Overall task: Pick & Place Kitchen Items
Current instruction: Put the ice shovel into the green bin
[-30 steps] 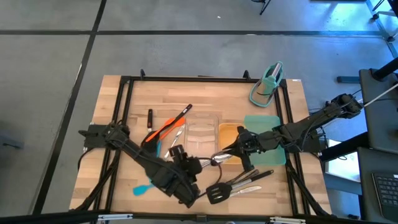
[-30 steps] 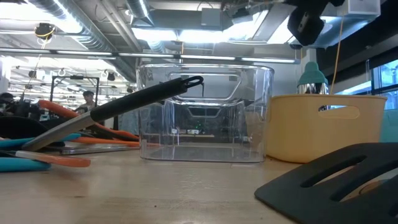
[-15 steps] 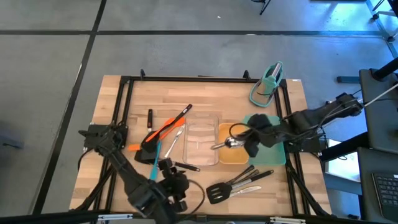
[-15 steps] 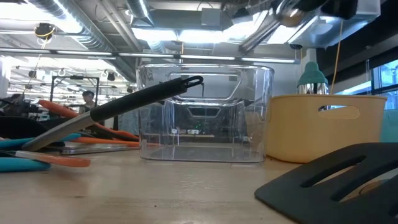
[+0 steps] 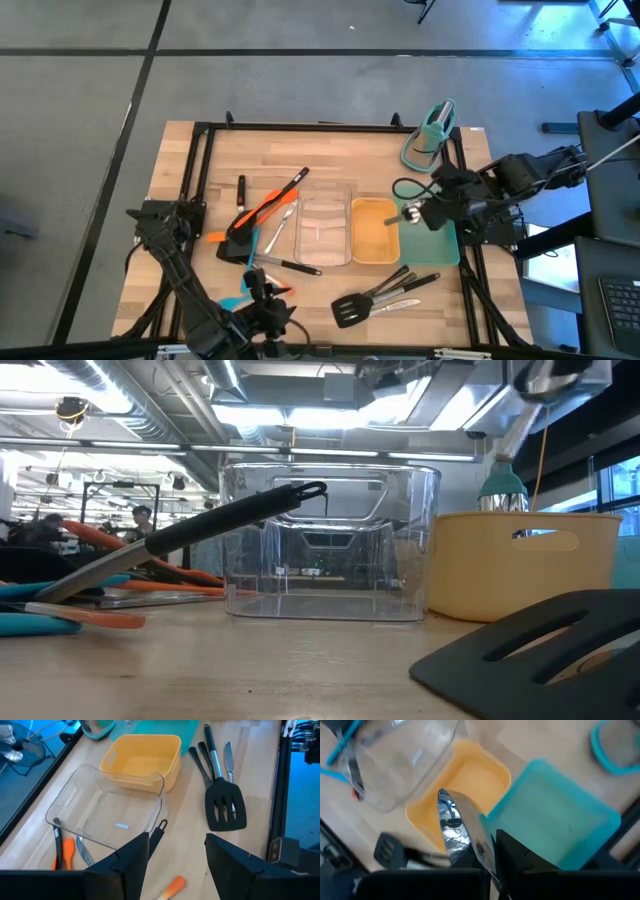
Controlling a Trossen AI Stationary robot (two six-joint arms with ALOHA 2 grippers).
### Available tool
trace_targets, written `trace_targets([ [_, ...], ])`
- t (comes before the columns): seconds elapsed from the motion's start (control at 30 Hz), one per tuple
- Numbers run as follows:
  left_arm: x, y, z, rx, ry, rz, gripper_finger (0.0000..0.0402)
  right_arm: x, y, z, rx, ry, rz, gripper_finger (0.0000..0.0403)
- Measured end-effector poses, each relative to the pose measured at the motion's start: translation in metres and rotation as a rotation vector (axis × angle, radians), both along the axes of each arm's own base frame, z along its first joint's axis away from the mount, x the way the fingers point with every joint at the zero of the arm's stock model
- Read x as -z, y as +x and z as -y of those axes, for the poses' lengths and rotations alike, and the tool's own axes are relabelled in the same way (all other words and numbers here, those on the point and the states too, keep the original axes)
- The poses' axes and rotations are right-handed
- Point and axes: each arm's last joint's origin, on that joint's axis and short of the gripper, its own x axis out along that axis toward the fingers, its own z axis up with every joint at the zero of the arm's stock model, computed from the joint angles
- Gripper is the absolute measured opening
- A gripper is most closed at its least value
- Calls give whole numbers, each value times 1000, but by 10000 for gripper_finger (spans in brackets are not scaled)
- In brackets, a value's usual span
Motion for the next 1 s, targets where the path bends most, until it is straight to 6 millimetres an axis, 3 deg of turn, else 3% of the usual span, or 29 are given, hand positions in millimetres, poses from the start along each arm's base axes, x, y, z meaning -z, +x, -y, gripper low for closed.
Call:
trace_targets([
  [0.33, 2, -9, 10, 14, -5, 16, 185, 32, 15, -3, -41, 38, -187, 16],
  [0.73, 2, -15, 15, 21, -18, 24, 184, 33, 13, -8, -111, 177, -248, 16],
  [1.0, 4, -15, 17, 15, -19, 29, 185, 33, 14, -7, -98, 125, -228, 16],
])
